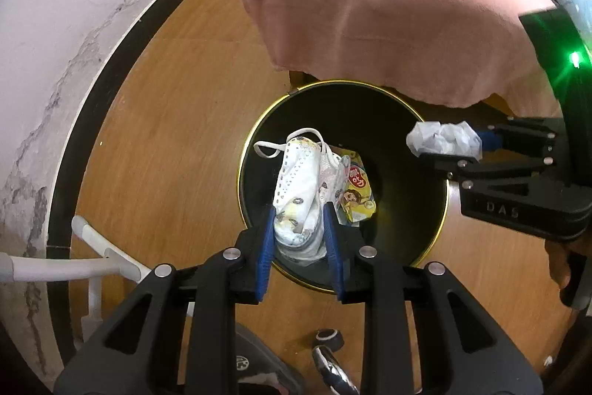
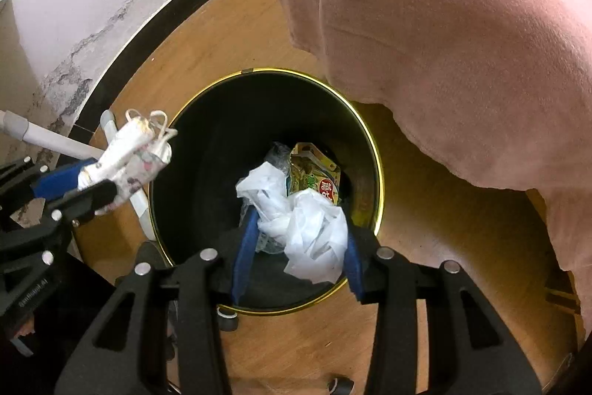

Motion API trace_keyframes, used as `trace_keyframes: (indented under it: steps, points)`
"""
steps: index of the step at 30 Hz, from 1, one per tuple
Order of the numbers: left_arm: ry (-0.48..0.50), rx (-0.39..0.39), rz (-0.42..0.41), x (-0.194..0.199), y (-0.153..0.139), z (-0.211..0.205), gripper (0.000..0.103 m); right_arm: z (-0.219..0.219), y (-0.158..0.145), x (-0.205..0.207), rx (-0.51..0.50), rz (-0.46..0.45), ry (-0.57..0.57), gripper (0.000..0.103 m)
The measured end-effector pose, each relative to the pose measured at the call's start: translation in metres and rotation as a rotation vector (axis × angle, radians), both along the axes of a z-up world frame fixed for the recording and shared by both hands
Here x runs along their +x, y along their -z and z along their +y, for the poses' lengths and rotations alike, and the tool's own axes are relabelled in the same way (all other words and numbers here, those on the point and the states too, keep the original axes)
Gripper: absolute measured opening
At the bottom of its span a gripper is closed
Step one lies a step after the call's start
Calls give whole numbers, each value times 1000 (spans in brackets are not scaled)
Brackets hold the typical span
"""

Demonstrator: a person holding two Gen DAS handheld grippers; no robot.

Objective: Collect trash
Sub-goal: 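Open both tools to drop the mask and tissue into the bin, then grasp the teal cigarette pack with the left tool while the right tool grasps the red lid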

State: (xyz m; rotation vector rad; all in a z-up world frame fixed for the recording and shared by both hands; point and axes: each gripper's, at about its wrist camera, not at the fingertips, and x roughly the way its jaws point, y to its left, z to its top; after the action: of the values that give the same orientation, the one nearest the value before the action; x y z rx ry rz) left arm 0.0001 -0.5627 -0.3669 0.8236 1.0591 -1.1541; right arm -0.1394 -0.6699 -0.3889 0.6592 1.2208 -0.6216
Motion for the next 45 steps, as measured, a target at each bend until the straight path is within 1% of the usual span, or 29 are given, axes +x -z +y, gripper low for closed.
trace_keyframes:
  steps: [2, 5, 7, 8, 9, 10, 11, 12, 14, 16, 18, 21, 22, 23, 24, 25, 28, 30, 32, 34, 36, 37, 39, 40, 43, 44, 45]
  points:
    - [3, -6, 5, 1, 0, -2, 25, 0, -1, 8, -1, -3, -2, 42]
    - [2, -16, 12, 2, -2, -3, 25, -1, -6, 6, -3, -11, -5, 42]
    - [0, -26, 13, 3, -3, -1, 26, -2, -7, 5, 3, -16, -8, 44]
    - [-1, -30, 12, 2, -4, 0, 30, -3, -8, 6, 12, -21, -7, 45]
    - [1, -35, 15, 1, -5, 0, 38, -4, -8, 6, 21, -24, -6, 55]
    - [7, -39, 12, 1, -5, 0, 57, -5, -9, 6, 22, -24, -4, 68]
    - [17, -58, 2, -2, -8, 2, 64, -5, -11, 5, 13, -30, 1, 70]
    - [26, -69, -5, -5, -11, 2, 64, -6, -12, 4, 11, -34, 5, 70]
    - [55, -65, -13, -10, -11, 2, 66, -7, -14, 3, 10, -37, 11, 70]
    - [60, -49, -20, -12, -8, 2, 66, -7, -16, 3, 6, -39, 14, 70]
    - [57, -51, -15, -11, -9, 1, 66, -7, -18, 2, 1, -40, 14, 70]
    - [48, -59, -7, -10, -13, 1, 75, -8, -23, 1, -8, -38, 15, 71]
    - [46, -64, -2, -10, -15, 2, 81, -8, -28, 0, -12, -38, 14, 75]
    - [43, -70, -1, -11, -19, 2, 89, -7, -33, -2, -19, -40, 16, 78]
    - [40, -78, -3, -11, -23, 2, 93, -7, -38, -3, -29, -45, 17, 85]
    - [37, -97, -3, -12, -30, 2, 94, -7, -46, -5, -41, -53, 18, 90]
    - [27, -143, 15, -15, -51, 3, 96, -9, -75, -12, -75, -76, 12, 94]
    - [27, -164, 21, -18, -67, 3, 96, -7, -101, -16, -108, -93, 3, 96]
    - [30, -180, 13, -22, -83, 4, 96, -5, -131, -20, -156, -96, -8, 96]
    - [43, -221, 16, -27, -107, 7, 96, -4, -163, -25, -198, -124, -11, 96]
    - [55, -264, 0, -32, -135, 11, 96, -4, -198, -32, -254, -142, -10, 96]
    - [64, -291, 0, -35, -154, 15, 96, -1, -221, -35, -287, -155, -12, 96]
    - [80, -340, 1, -39, -188, 26, 96, 5, -256, -36, -331, -181, -25, 96]
    - [84, -364, -17, -40, -209, 34, 96, 9, -269, -36, -348, -190, -32, 96]
    - [91, -441, -69, -38, -265, 68, 96, 32, -320, -20, -409, -235, -90, 96]
    - [71, -462, -100, -34, -284, 85, 96, 40, -331, -13, -426, -249, -113, 96]
    - [55, -475, -117, -29, -296, 97, 96, 53, -344, -2, -447, -267, -146, 96]
